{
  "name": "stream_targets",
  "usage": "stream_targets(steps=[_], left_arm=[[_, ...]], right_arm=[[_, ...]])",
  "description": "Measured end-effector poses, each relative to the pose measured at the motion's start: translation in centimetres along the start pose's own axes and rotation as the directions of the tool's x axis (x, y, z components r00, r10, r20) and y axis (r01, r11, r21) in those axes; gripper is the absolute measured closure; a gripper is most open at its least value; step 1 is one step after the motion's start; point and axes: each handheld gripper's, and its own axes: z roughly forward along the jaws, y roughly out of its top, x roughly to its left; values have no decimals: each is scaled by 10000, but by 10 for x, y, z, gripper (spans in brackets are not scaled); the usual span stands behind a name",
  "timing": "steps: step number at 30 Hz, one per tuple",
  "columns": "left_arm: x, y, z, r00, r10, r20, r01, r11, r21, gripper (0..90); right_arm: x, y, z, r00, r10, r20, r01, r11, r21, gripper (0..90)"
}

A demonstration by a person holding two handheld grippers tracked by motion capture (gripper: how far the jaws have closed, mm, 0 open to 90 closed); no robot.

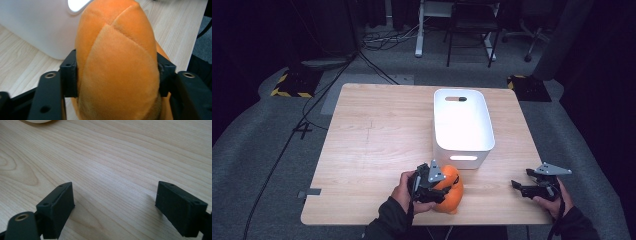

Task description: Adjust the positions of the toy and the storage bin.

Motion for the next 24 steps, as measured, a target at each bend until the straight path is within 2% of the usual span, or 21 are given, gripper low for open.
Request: stream_targets(steps=[2,7,8,9,10,12,15,16,17,20,21,22,23,24], left_arm=[[0,-1,-2,10000,30,-44,-30,10000,-22,428],[4,-4,-10,9997,208,-151,-207,9998,73,459],[8,-6,-16,9988,216,-448,-211,9997,124,464],[8,-6,-16,9988,216,-448,-211,9997,124,465],[14,-9,-22,9970,182,-755,-169,9997,180,467],[19,-13,-26,9957,176,-910,-153,9996,253,468],[31,-21,-35,9933,69,-1150,-35,9996,298,468],[35,-24,-38,9921,26,-1253,16,9994,334,467],[38,-25,-40,9911,10,-1334,34,9994,332,467],[50,-33,-47,9902,-261,-1374,301,9992,272,463],[54,-35,-49,9901,-336,-1364,373,9990,250,463],[58,-37,-51,9890,-315,-1448,353,9991,237,463],[60,-39,-52,9884,-345,-1480,387,9989,254,463],[63,-40,-54,9865,-303,-1610,354,9989,292,463]], right_arm=[[0,0,0,10000,-26,33,26,10000,14,158],[-3,5,-3,9993,-330,-193,335,9991,272,240],[-3,8,-6,9976,-325,-609,319,9994,-103,259],[-3,8,-6,9976,-325,-609,319,9994,-103,259],[-1,15,-9,9962,-334,-807,298,9985,-453,281],[0,18,-11,9955,-392,-866,347,9980,-520,281],[5,35,-16,9908,-800,-1095,686,9921,-1046,297],[10,46,-19,9874,-1106,-1134,959,9872,-1275,303],[10,46,-19,9874,-1106,-1134,959,9872,-1275,303],[17,63,-24,9826,-1386,-1238,1181,9801,-1596,307],[19,70,-25,9793,-1548,-1304,1310,9758,-1751,311],[25,84,-28,9741,-1842,-1315,1566,9680,-1962,311],[25,84,-28,9741,-1842,-1315,1566,9680,-1962,311],[33,99,-31,9662,-2183,-1368,1857,9582,-2176,316]])
